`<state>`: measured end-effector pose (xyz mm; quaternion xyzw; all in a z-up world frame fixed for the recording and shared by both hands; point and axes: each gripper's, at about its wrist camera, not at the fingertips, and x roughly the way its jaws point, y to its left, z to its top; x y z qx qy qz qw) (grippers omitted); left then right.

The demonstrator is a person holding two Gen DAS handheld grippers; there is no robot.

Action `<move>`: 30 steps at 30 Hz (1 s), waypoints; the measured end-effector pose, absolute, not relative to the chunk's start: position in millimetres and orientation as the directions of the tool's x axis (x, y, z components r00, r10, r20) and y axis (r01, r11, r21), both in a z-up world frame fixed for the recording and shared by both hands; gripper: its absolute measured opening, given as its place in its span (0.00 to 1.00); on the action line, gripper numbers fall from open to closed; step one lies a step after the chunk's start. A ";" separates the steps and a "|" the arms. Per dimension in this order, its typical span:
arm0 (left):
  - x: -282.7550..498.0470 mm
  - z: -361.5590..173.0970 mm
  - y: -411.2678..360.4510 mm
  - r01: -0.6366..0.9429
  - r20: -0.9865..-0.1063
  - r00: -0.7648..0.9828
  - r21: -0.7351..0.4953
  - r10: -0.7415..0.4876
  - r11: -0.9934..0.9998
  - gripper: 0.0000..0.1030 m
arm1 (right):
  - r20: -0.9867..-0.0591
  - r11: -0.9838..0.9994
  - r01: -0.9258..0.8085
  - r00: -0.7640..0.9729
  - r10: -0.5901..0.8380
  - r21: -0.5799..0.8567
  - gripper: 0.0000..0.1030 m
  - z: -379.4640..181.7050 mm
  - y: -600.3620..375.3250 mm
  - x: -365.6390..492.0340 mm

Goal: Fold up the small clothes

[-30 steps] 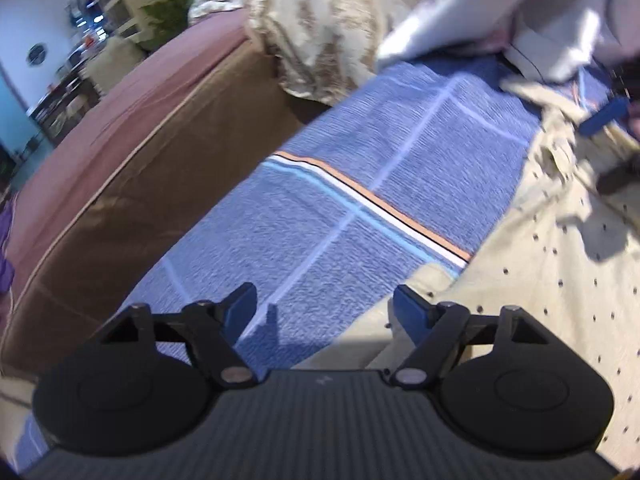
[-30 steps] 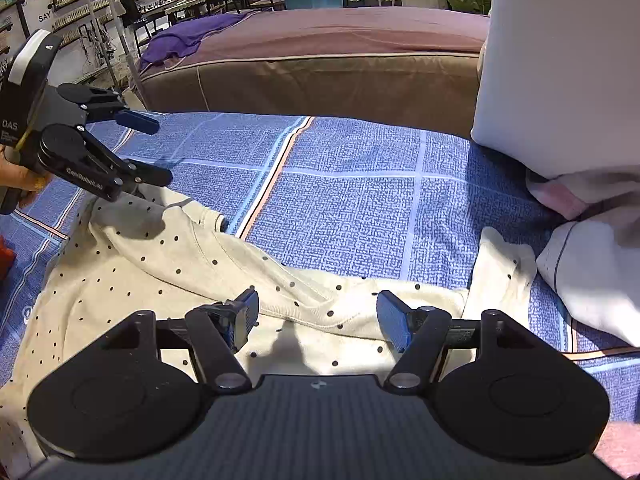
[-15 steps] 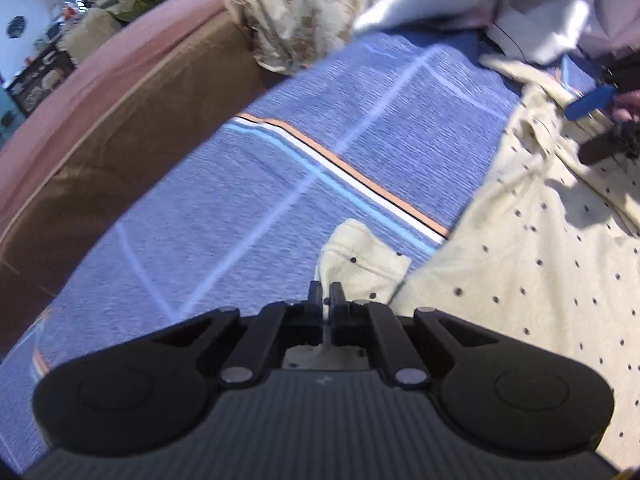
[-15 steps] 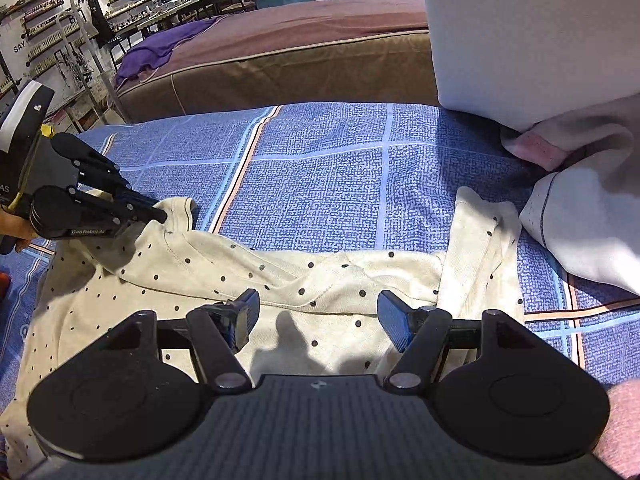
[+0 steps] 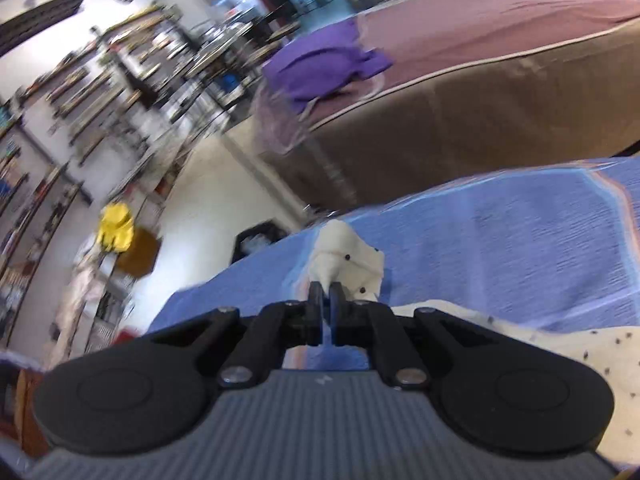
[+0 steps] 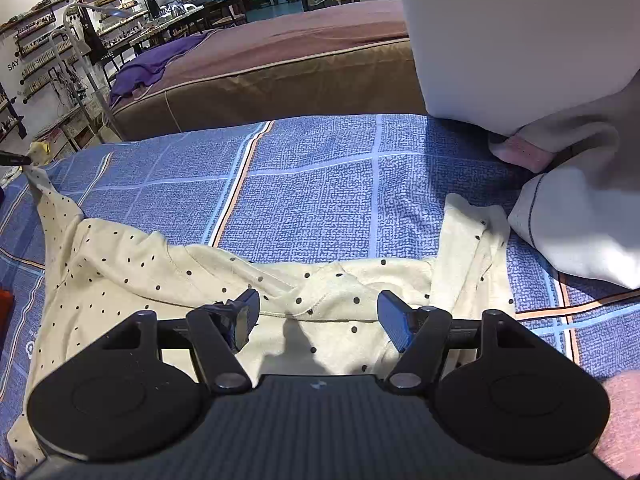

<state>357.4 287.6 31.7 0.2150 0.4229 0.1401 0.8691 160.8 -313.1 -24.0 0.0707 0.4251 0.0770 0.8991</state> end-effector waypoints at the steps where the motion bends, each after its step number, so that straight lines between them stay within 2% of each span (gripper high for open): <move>1: 351.1 35.0 305.7 -0.097 -0.669 0.591 0.495 0.451 0.863 0.03 | -0.755 0.978 -0.079 0.625 0.199 0.192 1.00 -24.4 -311.8 161.7; 4: 332.5 40.9 342.4 -0.144 -0.657 0.552 0.532 0.514 0.835 0.02 | -0.766 0.982 -0.075 0.617 0.181 0.172 1.00 -27.0 -309.5 166.7; 5: 328.6 40.2 345.9 -0.139 -0.669 0.536 0.532 0.515 0.836 0.03 | -0.772 0.984 -0.070 0.612 0.170 0.162 1.00 -28.6 -308.8 169.0; 6: 322.6 41.9 345.6 -0.102 -0.706 0.538 0.488 0.461 0.867 0.08 | -0.775 0.986 -0.064 0.612 0.160 0.153 1.00 -29.9 -308.0 171.1; 8: 300.9 46.9 332.1 -0.019 -0.739 0.571 0.424 0.358 0.905 0.30 | -0.771 0.986 -0.073 0.615 0.165 0.153 1.00 -31.1 -305.8 174.9; 9: 295.9 48.3 314.6 0.019 -0.730 0.593 0.434 0.340 0.901 0.57 | -0.766 0.985 -0.089 0.619 0.173 0.151 1.00 -30.8 -303.6 176.4; 10: 286.3 48.8 290.1 0.074 -0.717 0.628 0.442 0.302 0.894 0.79 | -0.762 0.985 -0.103 0.623 0.175 0.141 1.00 -30.3 -300.9 177.4; 11: 278.0 48.6 260.3 0.139 -0.706 0.664 0.441 0.247 0.887 0.84 | -0.764 0.985 -0.118 0.622 0.170 0.124 1.00 -29.5 -297.2 178.4; 14: 263.3 47.1 176.8 0.371 -0.715 0.698 0.400 0.032 0.838 0.85 | -0.768 0.984 -0.156 0.618 0.169 0.092 1.00 -27.2 -289.5 177.4; 16: 254.5 36.7 113.2 0.567 -0.768 0.620 0.297 -0.161 0.768 0.84 | -0.769 0.982 -0.157 0.612 0.184 0.110 1.00 -26.5 -290.5 175.3; 18: 246.9 22.5 56.5 0.699 -0.812 0.514 0.209 -0.278 0.684 0.84 | -0.770 0.983 -0.145 0.612 0.180 0.115 1.00 -27.1 -292.6 171.8; 21: 239.9 -4.6 -11.5 0.789 -0.837 0.434 0.174 -0.334 0.589 0.83 | -0.777 0.984 -0.131 0.604 0.177 0.122 1.00 -30.0 -296.6 166.0; 23: 239.3 -27.1 -42.0 0.804 -0.860 0.412 0.190 -0.299 0.563 0.78 | -0.782 0.984 -0.120 0.597 0.179 0.134 1.00 -31.6 -300.1 161.1; 25: 253.0 -50.1 -54.4 0.812 -0.901 0.317 0.097 -0.295 0.576 0.44 | -0.784 0.983 -0.106 0.593 0.184 0.151 1.00 -32.5 -303.7 156.1; 26: 253.1 -51.2 -55.2 0.801 -0.896 0.310 0.066 -0.317 0.595 0.41 | -0.783 0.982 -0.100 0.592 0.190 0.163 1.00 -32.6 -305.8 153.7; 27: 253.2 -49.2 -54.1 0.793 -0.890 0.314 0.055 -0.330 0.607 0.27 | -0.781 0.980 -0.093 0.592 0.197 0.176 1.00 -32.6 -308.1 151.8; 28: 254.6 -49.5 -52.7 0.793 -0.890 0.304 0.038 -0.341 0.608 0.05 | -0.778 0.978 -0.085 0.594 0.202 0.189 1.00 -32.8 -310.5 150.8; 30: 251.4 -45.7 -50.5 0.785 -0.885 0.309 0.030 -0.349 0.619 0.02 | -0.775 0.976 -0.069 0.597 0.206 0.206 1.00 -34.4 -314.6 151.4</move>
